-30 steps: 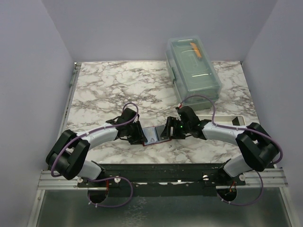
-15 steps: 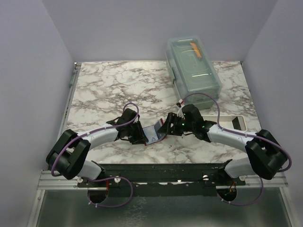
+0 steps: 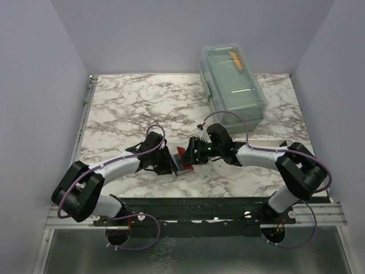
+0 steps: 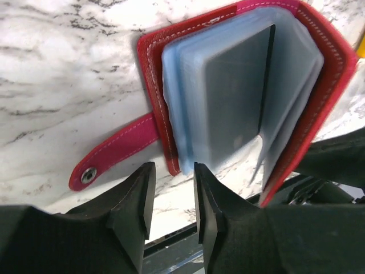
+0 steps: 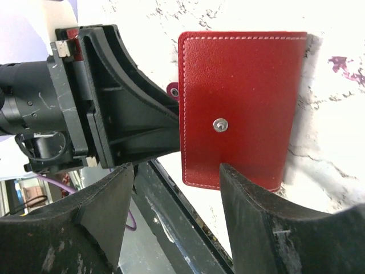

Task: Put the credit cards into the card holder
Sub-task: Close the card holder at the center of the board.

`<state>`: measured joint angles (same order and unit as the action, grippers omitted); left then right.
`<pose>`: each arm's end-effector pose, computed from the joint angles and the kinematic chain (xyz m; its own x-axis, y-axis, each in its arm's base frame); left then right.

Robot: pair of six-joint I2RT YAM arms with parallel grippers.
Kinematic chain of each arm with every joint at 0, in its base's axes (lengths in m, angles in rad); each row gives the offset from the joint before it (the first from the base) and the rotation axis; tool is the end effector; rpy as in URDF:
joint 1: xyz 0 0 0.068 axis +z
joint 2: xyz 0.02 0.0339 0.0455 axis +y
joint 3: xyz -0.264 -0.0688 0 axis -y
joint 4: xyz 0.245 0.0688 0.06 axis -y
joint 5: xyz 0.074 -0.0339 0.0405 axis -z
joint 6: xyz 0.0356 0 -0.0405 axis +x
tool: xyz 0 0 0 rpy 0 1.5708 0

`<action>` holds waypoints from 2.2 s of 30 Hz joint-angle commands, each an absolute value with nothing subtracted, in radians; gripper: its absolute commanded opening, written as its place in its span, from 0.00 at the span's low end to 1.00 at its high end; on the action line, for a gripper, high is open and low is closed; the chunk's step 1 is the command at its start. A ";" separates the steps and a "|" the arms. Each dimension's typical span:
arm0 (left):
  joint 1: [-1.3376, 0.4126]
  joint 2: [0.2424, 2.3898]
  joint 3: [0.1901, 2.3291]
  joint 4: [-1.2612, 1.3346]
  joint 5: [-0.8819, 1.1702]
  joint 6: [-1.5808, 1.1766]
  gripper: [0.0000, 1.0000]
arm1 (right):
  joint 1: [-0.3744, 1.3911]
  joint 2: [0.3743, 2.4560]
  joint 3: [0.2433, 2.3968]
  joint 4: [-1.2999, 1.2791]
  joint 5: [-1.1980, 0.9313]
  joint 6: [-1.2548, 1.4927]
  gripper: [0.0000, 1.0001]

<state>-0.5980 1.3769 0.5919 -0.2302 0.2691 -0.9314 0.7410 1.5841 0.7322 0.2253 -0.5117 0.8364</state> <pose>0.1947 -0.1441 0.1498 -0.9475 -0.2906 -0.1335 -0.1704 0.8121 -0.5580 0.2207 0.2256 0.1710 -0.9440 0.0135 -0.3297 -0.2694 0.5455 0.7936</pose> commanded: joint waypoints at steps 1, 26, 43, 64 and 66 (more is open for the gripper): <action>-0.602 1.250 0.594 -0.312 0.253 -0.950 0.43 | 0.747 1.592 0.780 0.169 -0.536 0.788 0.65; -0.362 1.192 0.511 -0.360 0.298 -0.943 0.39 | 0.749 1.765 0.795 0.254 -0.604 0.720 0.29; -0.363 1.216 0.460 -0.233 0.317 -0.928 0.23 | 0.748 1.796 0.799 0.260 -0.614 0.709 0.22; -0.365 1.197 0.530 -0.225 0.395 -0.805 0.00 | 0.748 1.751 0.914 0.013 -0.438 0.582 0.21; -0.367 1.196 0.545 -0.225 0.413 -0.794 0.00 | 0.748 1.768 0.929 0.002 -0.432 0.558 0.22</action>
<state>-0.3676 1.2140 0.5003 -0.2474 0.3523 -0.8368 0.7464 1.7729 0.8848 0.0940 -0.5117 0.6319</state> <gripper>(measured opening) 0.018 0.209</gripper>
